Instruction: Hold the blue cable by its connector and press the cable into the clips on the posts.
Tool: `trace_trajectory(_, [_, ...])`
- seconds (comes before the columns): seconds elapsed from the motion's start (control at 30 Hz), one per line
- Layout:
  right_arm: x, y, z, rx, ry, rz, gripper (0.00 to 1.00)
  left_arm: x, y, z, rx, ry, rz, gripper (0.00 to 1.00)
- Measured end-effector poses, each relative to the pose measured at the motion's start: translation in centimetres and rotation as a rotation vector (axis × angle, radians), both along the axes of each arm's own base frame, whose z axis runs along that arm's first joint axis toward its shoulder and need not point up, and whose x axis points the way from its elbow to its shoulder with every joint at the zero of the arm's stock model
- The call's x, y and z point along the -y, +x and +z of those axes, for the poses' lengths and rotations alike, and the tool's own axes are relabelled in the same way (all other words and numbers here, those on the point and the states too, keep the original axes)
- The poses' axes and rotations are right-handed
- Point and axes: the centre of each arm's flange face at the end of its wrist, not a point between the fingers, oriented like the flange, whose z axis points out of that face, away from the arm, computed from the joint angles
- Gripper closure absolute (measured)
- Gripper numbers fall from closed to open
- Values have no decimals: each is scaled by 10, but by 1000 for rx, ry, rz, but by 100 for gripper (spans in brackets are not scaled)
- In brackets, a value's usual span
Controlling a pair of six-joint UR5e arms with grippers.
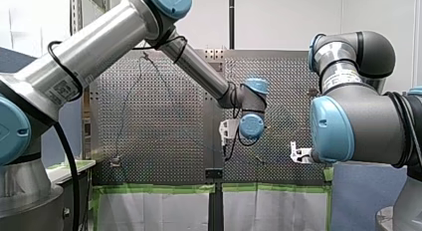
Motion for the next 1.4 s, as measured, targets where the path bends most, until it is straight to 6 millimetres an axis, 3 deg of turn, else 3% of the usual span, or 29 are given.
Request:
trace_trajectory(0.63, [-1, 1, -1, 0, 9, 3, 100, -44, -31, 54, -36, -195, -77, 0])
trace_trajectory(1.4, [-6, 1, -3, -17, 38, 10, 100, -98, -56, 114, 62, -472, -114, 0])
